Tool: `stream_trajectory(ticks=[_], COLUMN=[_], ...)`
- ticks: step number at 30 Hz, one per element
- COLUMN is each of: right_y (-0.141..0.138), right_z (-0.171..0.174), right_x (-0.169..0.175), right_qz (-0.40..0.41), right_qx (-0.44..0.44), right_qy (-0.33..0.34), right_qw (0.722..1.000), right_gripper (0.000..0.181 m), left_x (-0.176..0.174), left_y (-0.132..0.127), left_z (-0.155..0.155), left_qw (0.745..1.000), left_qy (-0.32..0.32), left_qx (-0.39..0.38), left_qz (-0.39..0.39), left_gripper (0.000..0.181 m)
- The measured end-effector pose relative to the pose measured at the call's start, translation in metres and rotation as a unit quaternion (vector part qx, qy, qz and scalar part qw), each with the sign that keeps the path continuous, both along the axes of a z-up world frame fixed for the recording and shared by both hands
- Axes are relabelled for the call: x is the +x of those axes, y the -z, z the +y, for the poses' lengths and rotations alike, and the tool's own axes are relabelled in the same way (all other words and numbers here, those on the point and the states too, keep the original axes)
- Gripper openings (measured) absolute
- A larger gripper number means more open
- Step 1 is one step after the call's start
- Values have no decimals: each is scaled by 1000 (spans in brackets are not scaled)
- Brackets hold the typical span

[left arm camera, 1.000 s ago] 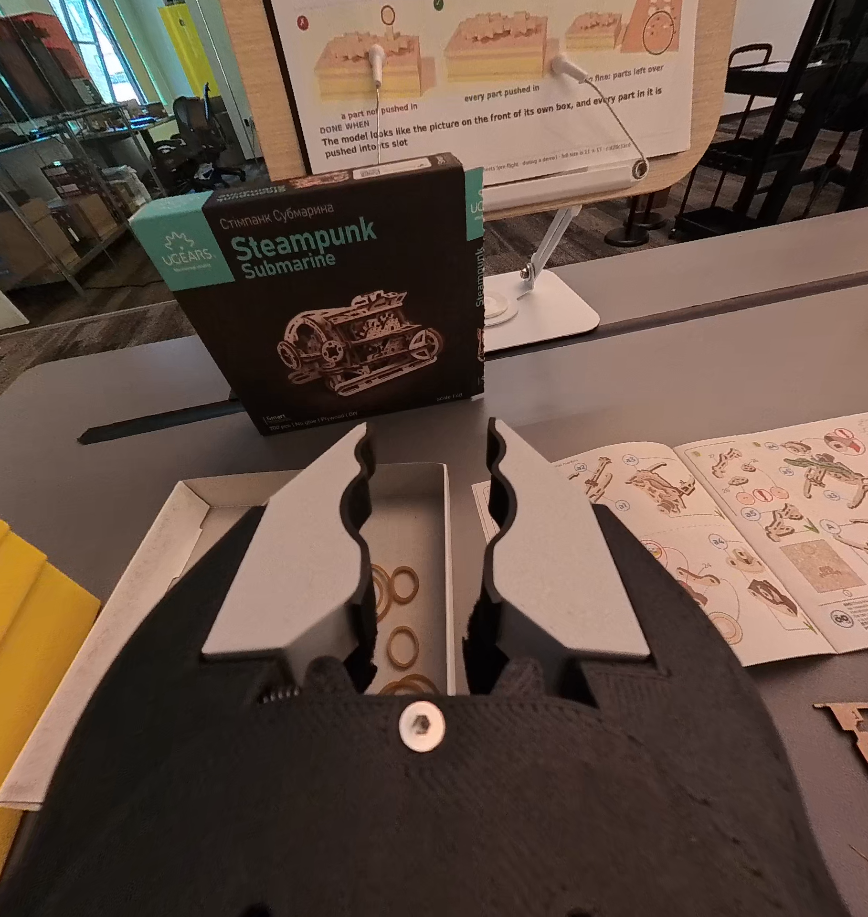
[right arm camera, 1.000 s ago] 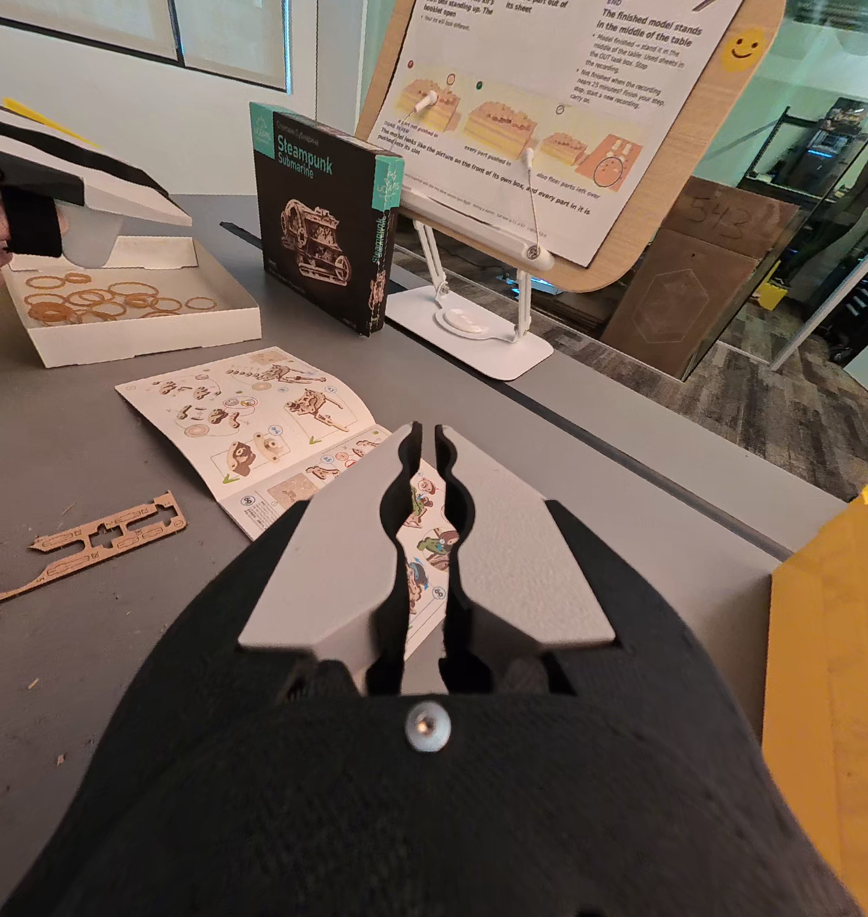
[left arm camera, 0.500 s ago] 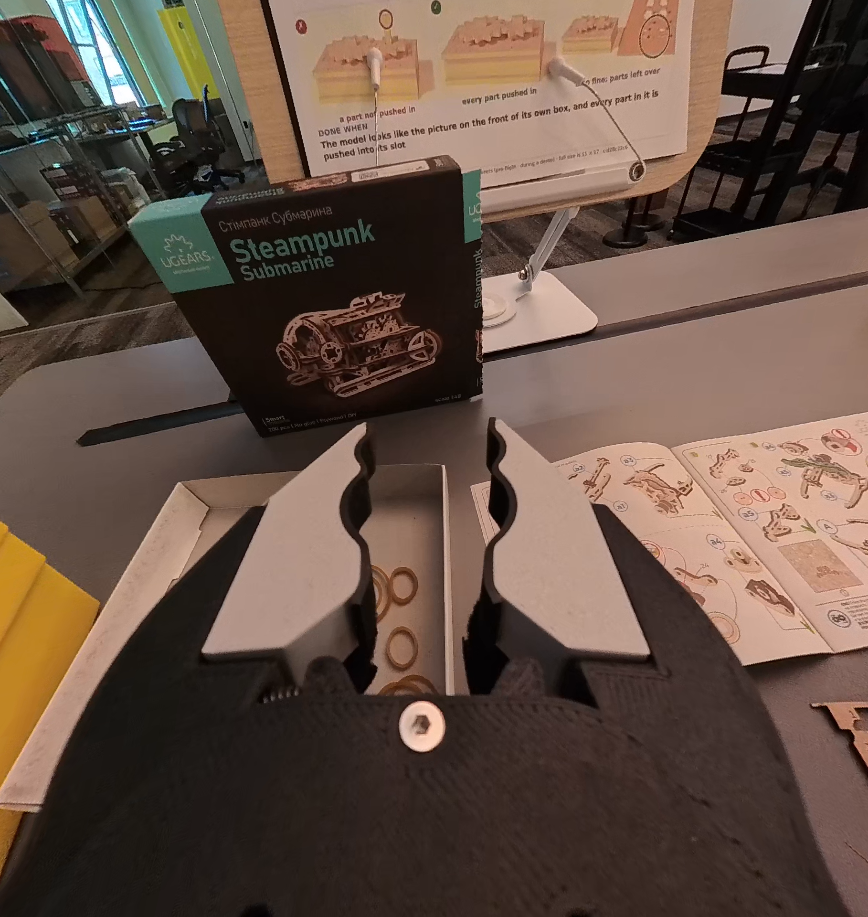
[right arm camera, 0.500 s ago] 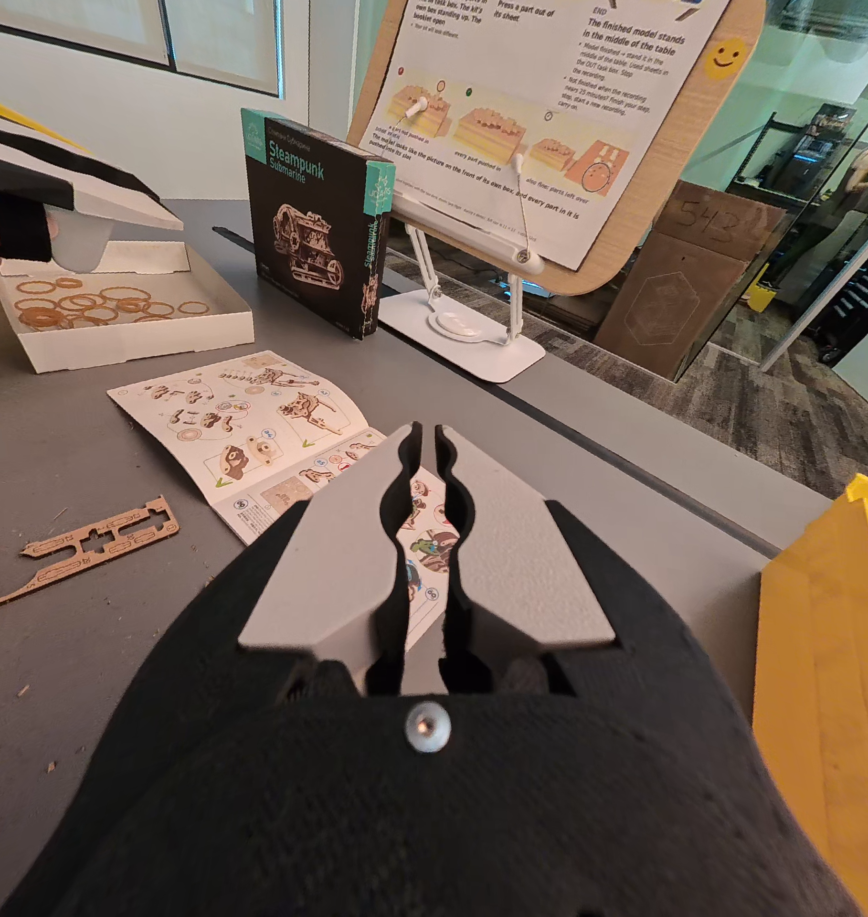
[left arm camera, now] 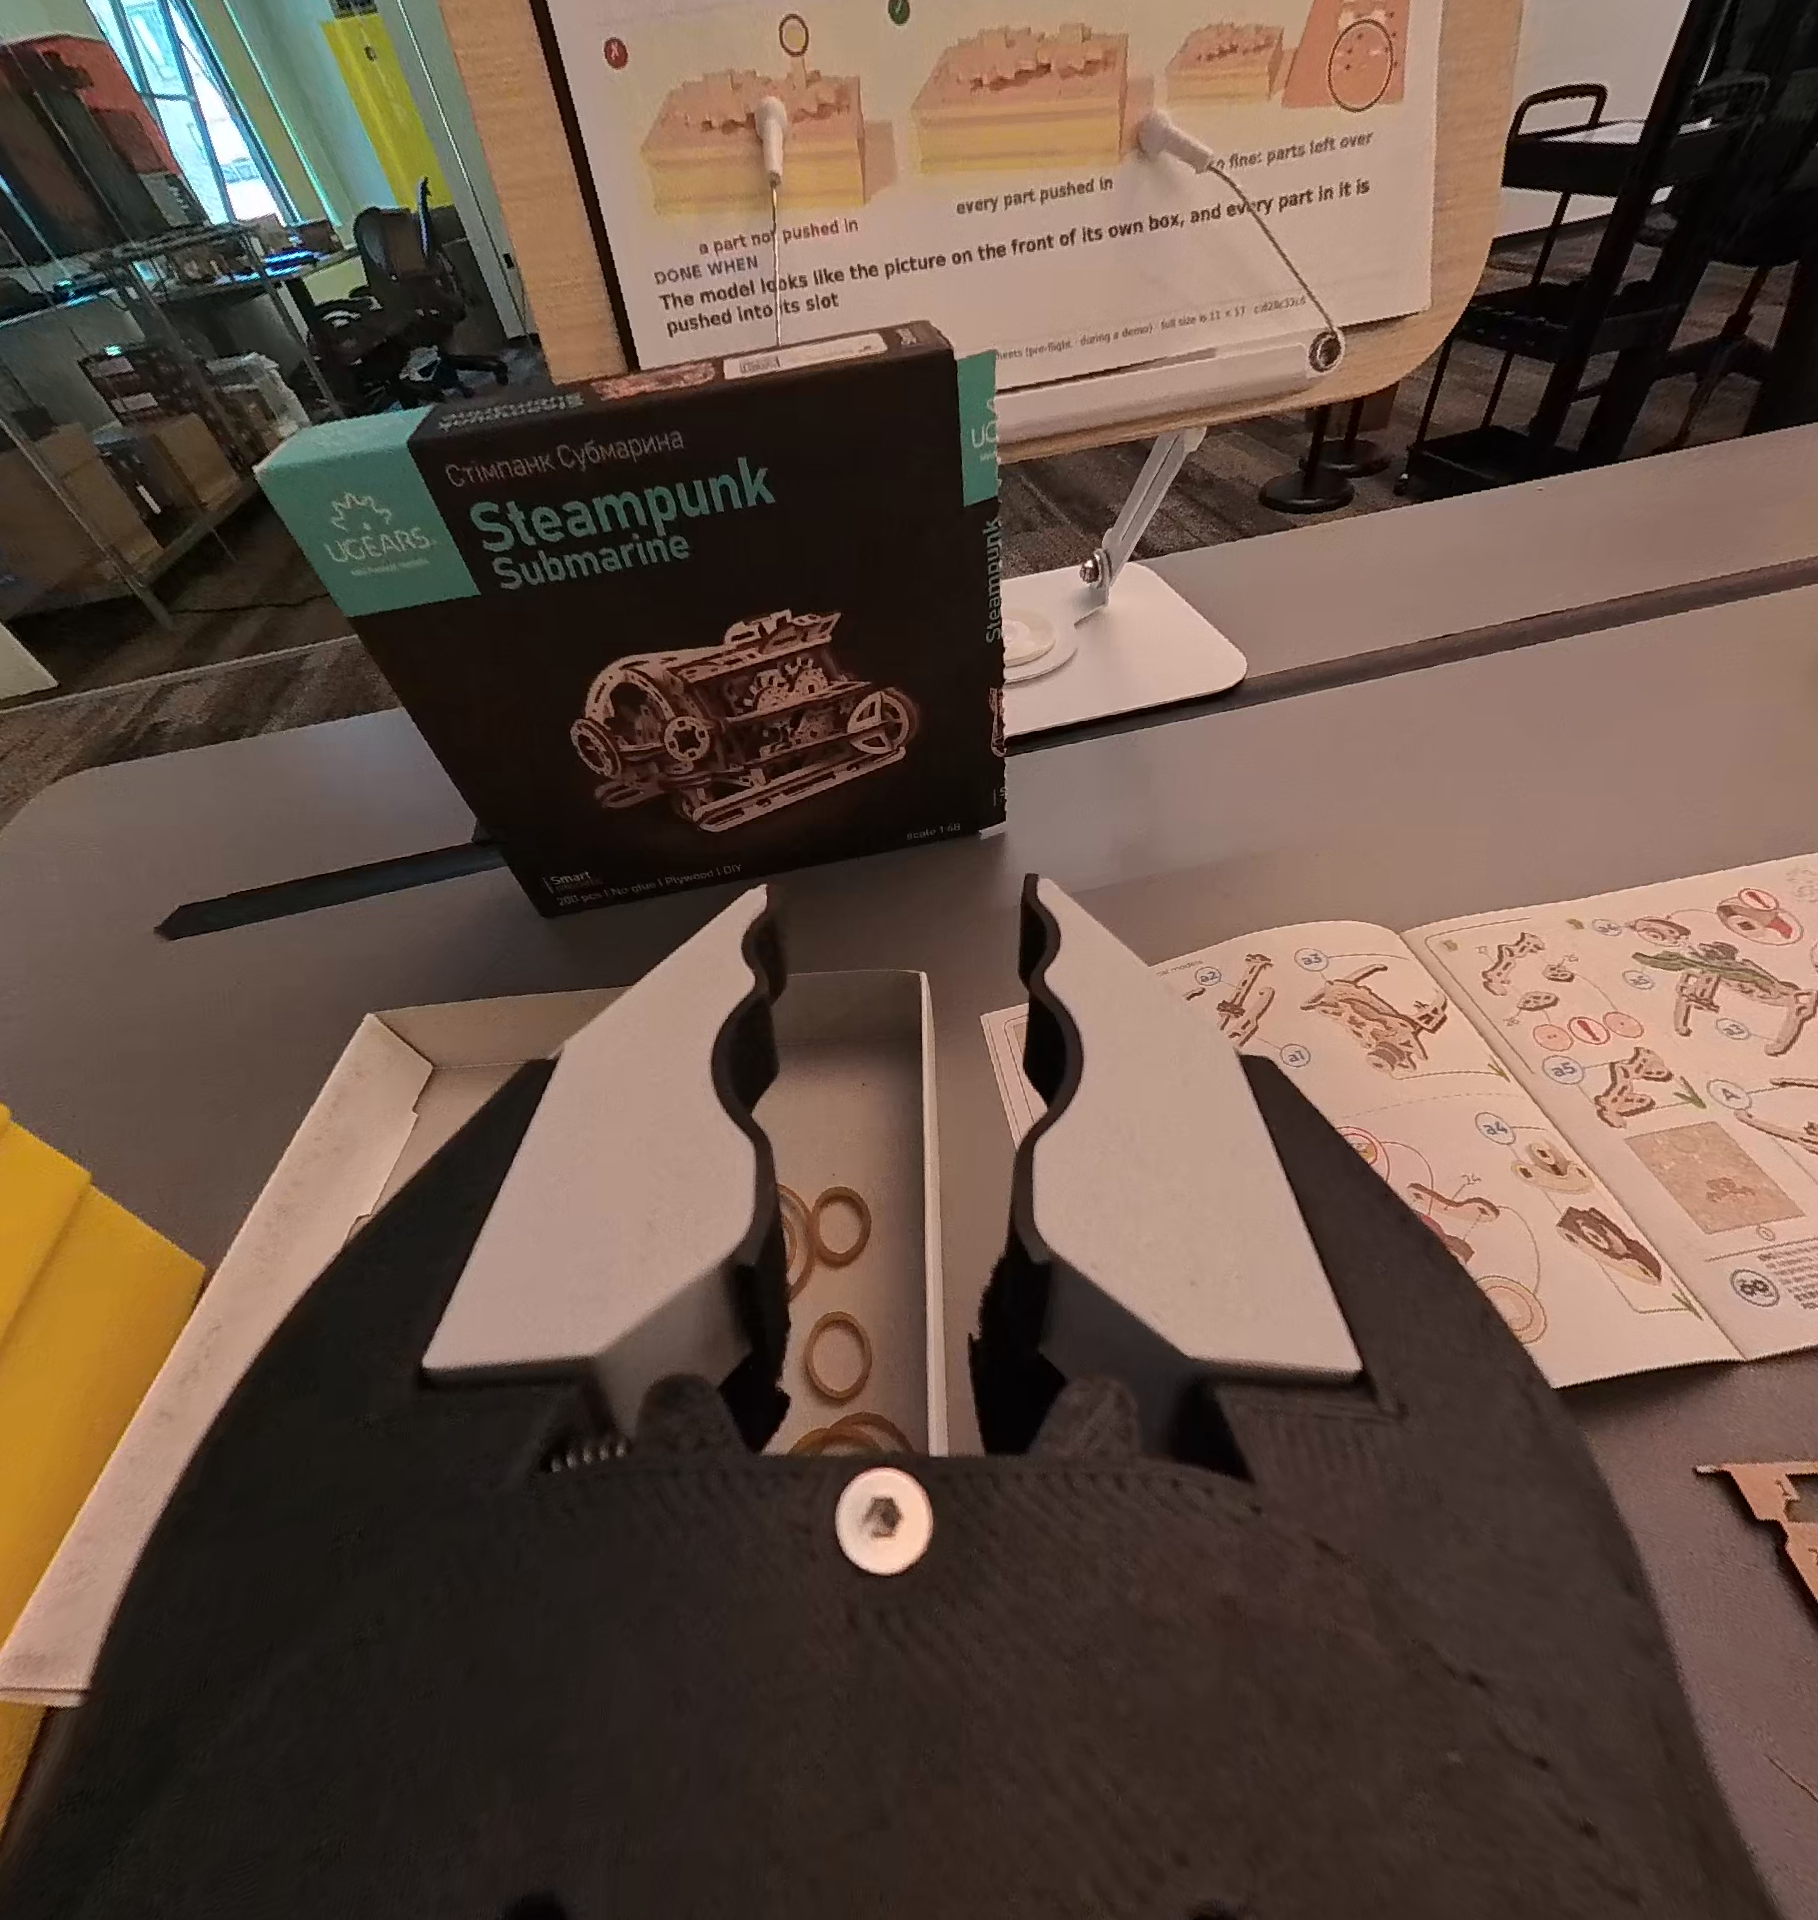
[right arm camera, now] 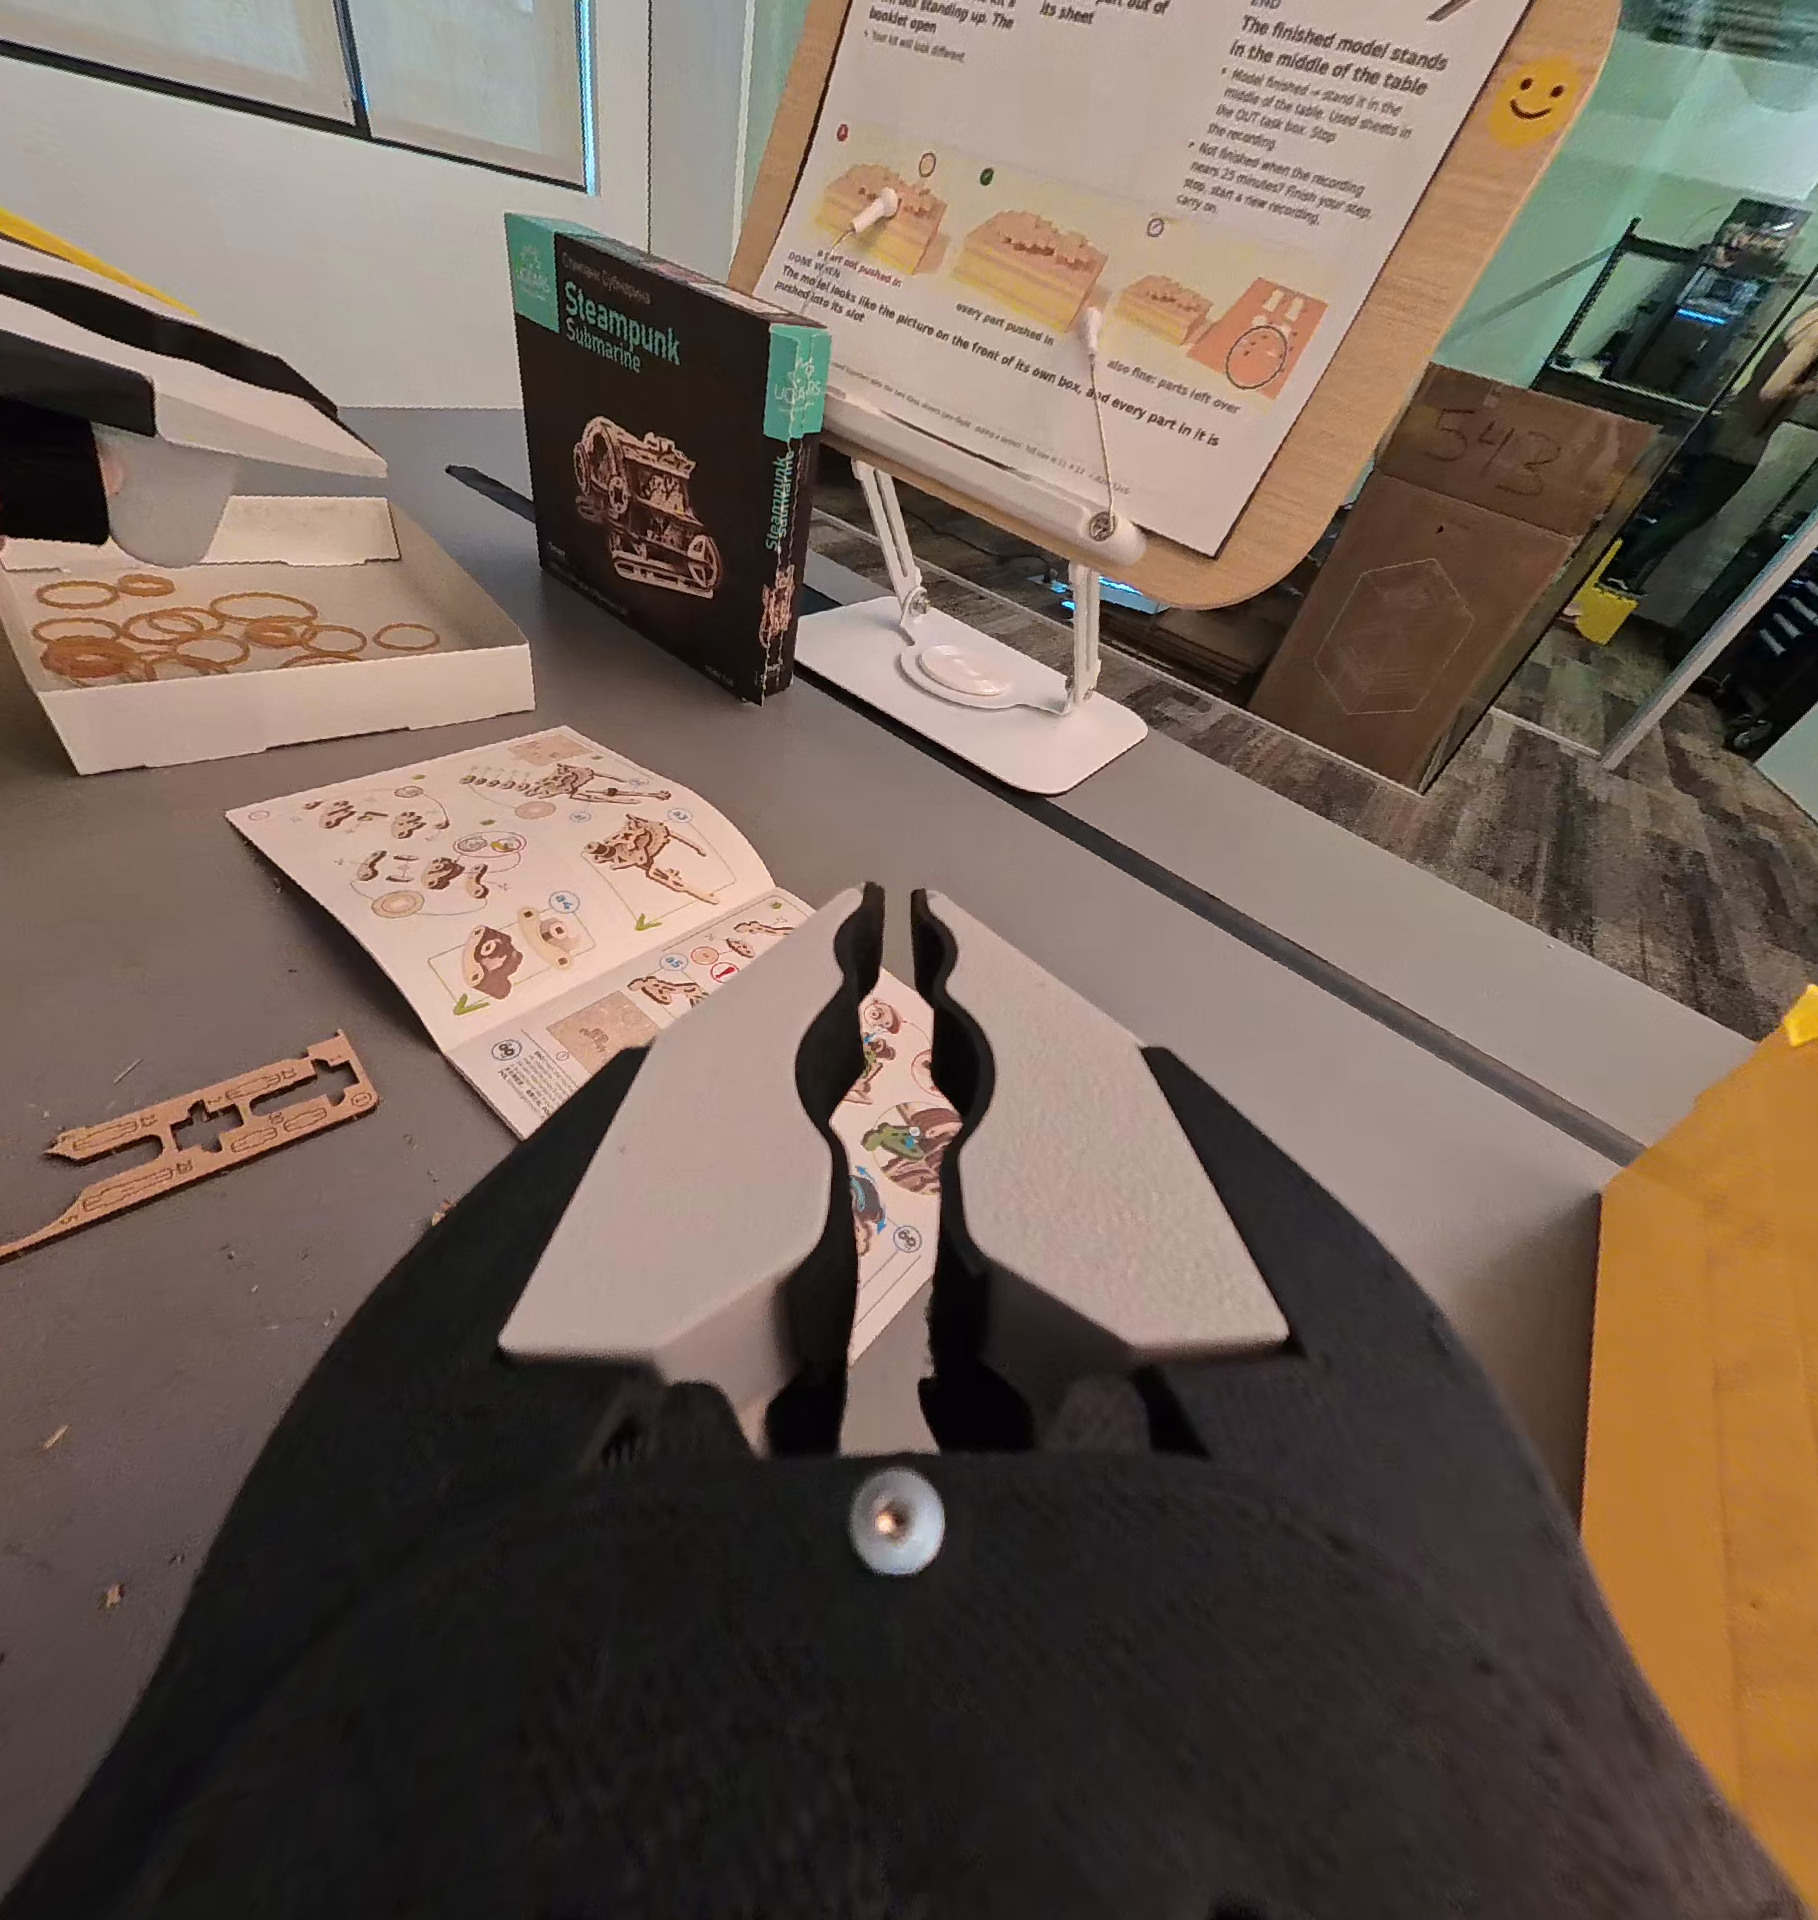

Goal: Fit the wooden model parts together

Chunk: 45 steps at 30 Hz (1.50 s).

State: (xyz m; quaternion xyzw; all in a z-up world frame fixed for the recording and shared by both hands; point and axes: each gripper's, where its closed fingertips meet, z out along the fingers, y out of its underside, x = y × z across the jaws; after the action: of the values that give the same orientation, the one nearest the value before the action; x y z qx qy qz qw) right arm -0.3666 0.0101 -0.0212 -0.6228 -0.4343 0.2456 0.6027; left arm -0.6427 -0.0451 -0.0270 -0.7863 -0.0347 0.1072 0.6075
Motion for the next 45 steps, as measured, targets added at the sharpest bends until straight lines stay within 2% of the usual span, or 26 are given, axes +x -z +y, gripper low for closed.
stream_trajectory(ticks=[4,8,10,20,45], right_y=[-11,-53,-65,-31,-19], right_z=[4,12,16,14,20], right_x=[8,40,53,27,25], right_qz=[10,70,83,50,48], right_qx=[22,97,119,54,10], right_qy=[16,75,98,57,48], right_qw=[1000,990,984,996,998], right_gripper=[3,3,3,5,5], left_x=[0,0,0,-1,-1], left_y=[0,-1,-1,-1,-1], left_z=[0,0,-1,0,-1], left_qw=[1000,1000,1000,1000,1000], left_qy=[0,0,0,-1,-1], left_qx=[-1,2,3,2,4], left_qz=[1,0,-1,-1,-3], left_gripper=[43,43,43,43,43])
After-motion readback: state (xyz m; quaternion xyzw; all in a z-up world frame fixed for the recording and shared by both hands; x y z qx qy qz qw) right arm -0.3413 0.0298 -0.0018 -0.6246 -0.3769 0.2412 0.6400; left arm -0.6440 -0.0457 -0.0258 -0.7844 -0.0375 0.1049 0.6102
